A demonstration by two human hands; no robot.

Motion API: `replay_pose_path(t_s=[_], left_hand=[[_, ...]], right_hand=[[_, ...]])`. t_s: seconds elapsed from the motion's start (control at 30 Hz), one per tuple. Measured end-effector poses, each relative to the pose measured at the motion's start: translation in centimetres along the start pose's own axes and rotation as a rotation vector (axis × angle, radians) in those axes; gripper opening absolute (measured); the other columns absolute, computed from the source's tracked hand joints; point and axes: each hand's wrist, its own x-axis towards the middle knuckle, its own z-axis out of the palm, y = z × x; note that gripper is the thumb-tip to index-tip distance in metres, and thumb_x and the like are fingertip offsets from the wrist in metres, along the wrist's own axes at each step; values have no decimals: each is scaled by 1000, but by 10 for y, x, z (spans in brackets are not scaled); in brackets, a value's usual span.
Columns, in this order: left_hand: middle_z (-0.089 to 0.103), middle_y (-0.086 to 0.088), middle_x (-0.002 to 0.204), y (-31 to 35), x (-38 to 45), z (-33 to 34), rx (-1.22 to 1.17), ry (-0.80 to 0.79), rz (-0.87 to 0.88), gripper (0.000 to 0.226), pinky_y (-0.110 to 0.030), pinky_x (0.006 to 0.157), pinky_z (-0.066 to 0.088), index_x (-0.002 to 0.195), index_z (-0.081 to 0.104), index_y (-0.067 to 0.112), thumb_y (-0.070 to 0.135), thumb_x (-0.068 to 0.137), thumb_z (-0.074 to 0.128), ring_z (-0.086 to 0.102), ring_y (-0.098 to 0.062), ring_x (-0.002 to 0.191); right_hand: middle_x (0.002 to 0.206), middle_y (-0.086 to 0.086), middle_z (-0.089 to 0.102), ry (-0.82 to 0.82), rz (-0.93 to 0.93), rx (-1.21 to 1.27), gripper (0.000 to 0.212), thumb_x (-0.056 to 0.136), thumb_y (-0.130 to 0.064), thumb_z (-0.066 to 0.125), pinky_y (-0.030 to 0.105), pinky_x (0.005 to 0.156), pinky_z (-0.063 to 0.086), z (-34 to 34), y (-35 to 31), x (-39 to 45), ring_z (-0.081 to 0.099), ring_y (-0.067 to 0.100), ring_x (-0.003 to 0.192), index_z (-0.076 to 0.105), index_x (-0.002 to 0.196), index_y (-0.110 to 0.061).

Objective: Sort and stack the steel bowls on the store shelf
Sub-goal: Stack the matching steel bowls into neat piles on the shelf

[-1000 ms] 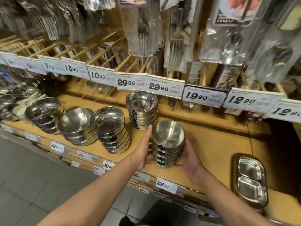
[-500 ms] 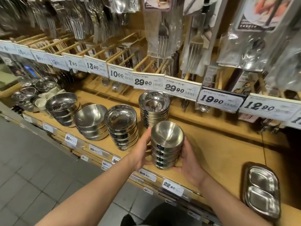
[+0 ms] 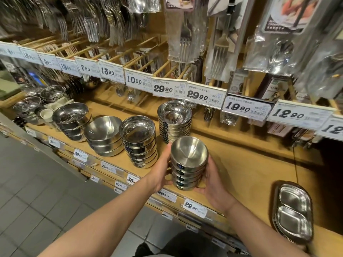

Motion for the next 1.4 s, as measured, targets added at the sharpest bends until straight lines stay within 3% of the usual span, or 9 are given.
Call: replay_pose_path(t_s=[0.07,0.2,0.37,0.6,0.77,0.93,1.03,1.17,1.4], left_hand=[[58,5,133,0,0,0,1,2,3,81,-48,90,50,132,54,50,97,68,38,53,-18,120],[57,9,132,3,-3,1,16,-17,6,66,-44,86,51,117,58,60,98,67,38,52,-17,122],[54,3,134,3,-3,-2,24,-30,-11,87,-44,90,50,140,50,43,96,72,34,50,-17,123],[58,8,125,9,-5,-3,20,-53,-43,67,-40,87,48,123,60,43,88,82,33,50,-16,121],[56,-4,139,11,-4,-11,25,-4,-50,76,-47,106,42,142,52,27,78,89,37,47,-22,131],[71,1,106,14,-7,-12,73,49,21,47,-33,80,47,104,68,22,64,92,51,63,-14,104],[66,0,96,17,-8,-14,83,83,30,37,-33,80,48,86,64,23,56,95,51,62,-15,96],[61,-5,103,20,-10,-15,64,122,33,35,-37,91,51,88,60,19,52,97,50,58,-19,99],[67,-1,98,25,-21,-7,37,105,64,38,-34,84,52,92,64,21,55,96,51,64,-16,96]], right_hand=[[150,-13,51,5,7,0,69,90,-82,32,62,107,43,0,1,0,50,7,127,44,148,-47],[148,-15,50,-14,-4,-10,66,91,-81,31,59,106,45,1,0,-4,49,6,129,43,147,-49],[146,-16,50,-28,1,-38,68,89,-83,31,56,107,44,0,-3,-4,46,6,132,41,148,-51],[149,-15,48,-61,18,-55,75,84,-85,37,63,115,32,-11,-3,-1,42,9,138,41,150,-48],[122,-30,59,-11,-9,-75,42,80,-80,41,45,96,47,-18,-8,-5,51,-4,117,57,116,-63],[130,-4,66,70,-44,-183,56,96,-63,43,39,97,51,-30,-16,-3,61,11,117,53,141,-31],[126,4,67,148,-13,-257,56,103,-54,41,28,79,50,-33,-21,-1,63,11,109,54,142,-16],[128,7,64,127,26,-289,59,102,-56,42,27,74,50,-30,-29,-3,62,12,109,52,143,-16],[130,6,62,132,41,-244,54,100,-57,46,32,77,53,-17,-34,-6,60,12,109,53,140,-21]])
